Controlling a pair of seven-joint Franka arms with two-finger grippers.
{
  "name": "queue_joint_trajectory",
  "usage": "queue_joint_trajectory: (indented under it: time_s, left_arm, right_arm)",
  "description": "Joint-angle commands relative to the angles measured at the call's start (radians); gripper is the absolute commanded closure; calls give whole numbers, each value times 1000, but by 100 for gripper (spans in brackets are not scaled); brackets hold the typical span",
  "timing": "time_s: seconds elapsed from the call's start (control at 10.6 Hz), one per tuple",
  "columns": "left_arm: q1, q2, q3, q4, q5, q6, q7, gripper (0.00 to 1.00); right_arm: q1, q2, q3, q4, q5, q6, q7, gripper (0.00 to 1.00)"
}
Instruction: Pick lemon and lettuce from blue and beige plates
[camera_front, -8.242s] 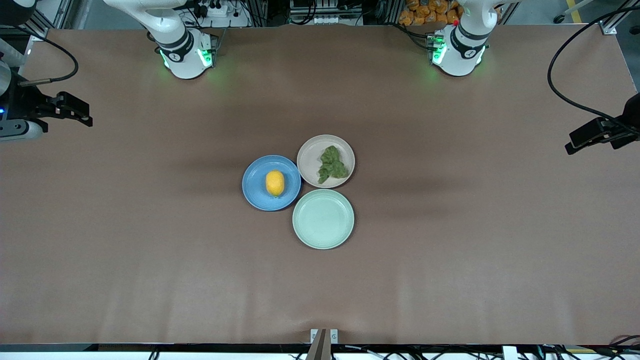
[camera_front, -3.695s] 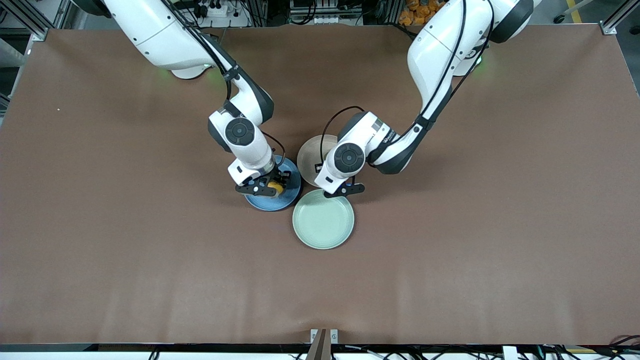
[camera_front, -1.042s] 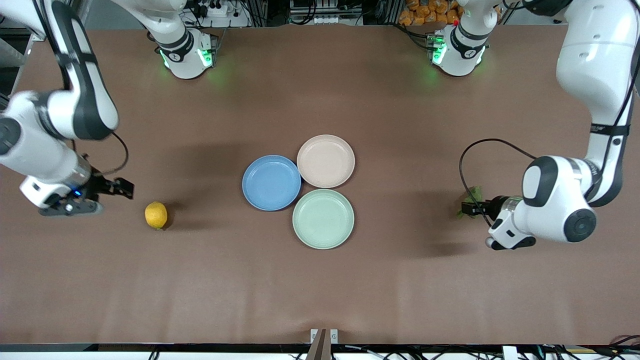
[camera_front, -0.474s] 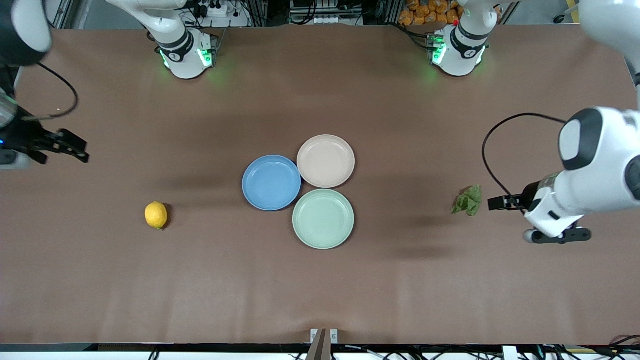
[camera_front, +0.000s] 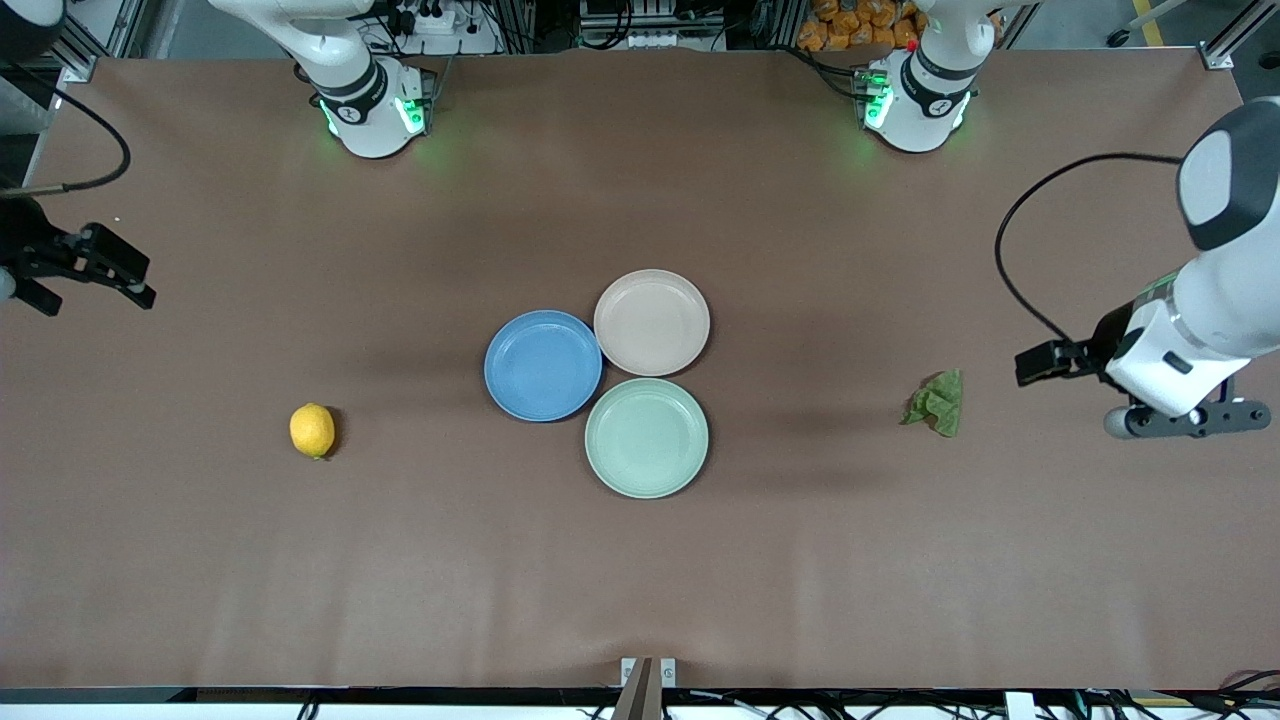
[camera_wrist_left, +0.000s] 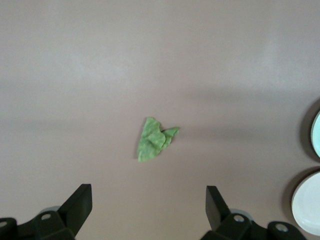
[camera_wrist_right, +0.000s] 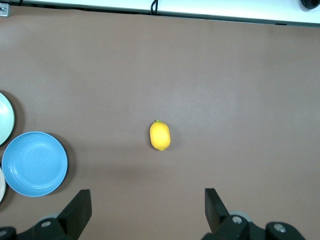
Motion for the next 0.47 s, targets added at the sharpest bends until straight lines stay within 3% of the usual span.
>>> queue_joint_trajectory:
  time_s: [0.0,0.38]
  left_arm:
    - [-2,-43,40,44,14,-97,10,0]
    - [-23,-126,89,44,9,-151,5,0]
  right_arm:
    - [1,10,3,53,22,-83,8,0]
    - [3,10,-5,73,17,-156,6,0]
